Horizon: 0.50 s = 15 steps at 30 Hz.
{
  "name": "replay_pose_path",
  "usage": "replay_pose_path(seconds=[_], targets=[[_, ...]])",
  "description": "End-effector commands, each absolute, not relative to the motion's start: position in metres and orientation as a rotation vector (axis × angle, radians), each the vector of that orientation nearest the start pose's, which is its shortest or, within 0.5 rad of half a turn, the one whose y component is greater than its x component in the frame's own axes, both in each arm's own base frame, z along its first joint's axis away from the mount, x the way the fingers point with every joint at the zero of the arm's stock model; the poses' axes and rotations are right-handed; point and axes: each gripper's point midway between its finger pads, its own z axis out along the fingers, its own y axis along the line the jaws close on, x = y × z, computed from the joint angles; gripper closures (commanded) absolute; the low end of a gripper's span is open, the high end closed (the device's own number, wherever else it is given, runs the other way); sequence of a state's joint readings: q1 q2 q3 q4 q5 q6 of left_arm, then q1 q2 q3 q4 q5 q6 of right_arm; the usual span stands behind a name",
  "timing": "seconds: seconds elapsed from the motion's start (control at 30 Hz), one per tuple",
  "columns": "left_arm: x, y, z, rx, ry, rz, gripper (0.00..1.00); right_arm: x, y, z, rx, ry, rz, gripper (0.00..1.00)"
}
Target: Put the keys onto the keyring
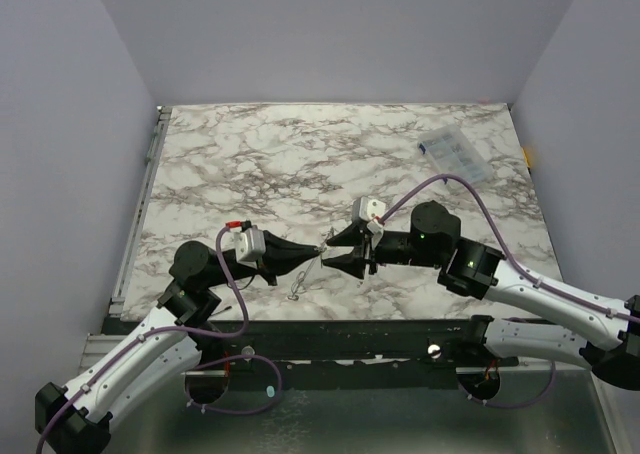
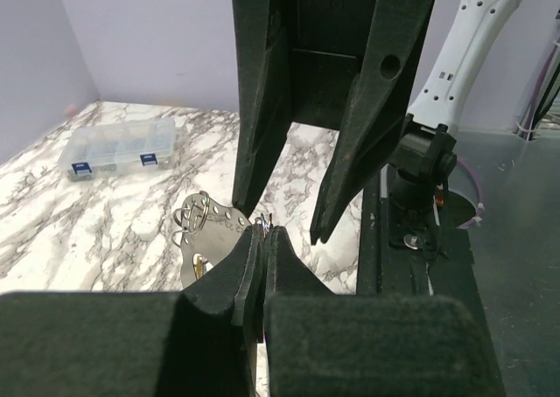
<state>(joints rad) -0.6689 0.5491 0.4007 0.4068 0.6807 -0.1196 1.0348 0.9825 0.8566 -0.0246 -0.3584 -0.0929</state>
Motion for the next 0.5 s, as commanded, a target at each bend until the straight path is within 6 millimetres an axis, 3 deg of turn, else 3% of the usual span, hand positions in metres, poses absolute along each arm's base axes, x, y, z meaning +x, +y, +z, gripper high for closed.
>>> replay_pose_path(seconds=[0.0,0.33,0.47], targets=[[0.12,-0.249,0.31,0.971,1.008,-1.117,1.0,0.13,0.342,0.292,-1.266,1.298,0.976,0.52],[0.119,-0.25,0.308,0.976,1.01,-1.123,1.0,0.124,0.349,0.29,-1.299,1.272,1.023,0.59],[0.119,-0.25,0.308,0.978,1.013,-1.126,1.0,0.117,0.351,0.306,-1.293,1.203,1.063,0.64]])
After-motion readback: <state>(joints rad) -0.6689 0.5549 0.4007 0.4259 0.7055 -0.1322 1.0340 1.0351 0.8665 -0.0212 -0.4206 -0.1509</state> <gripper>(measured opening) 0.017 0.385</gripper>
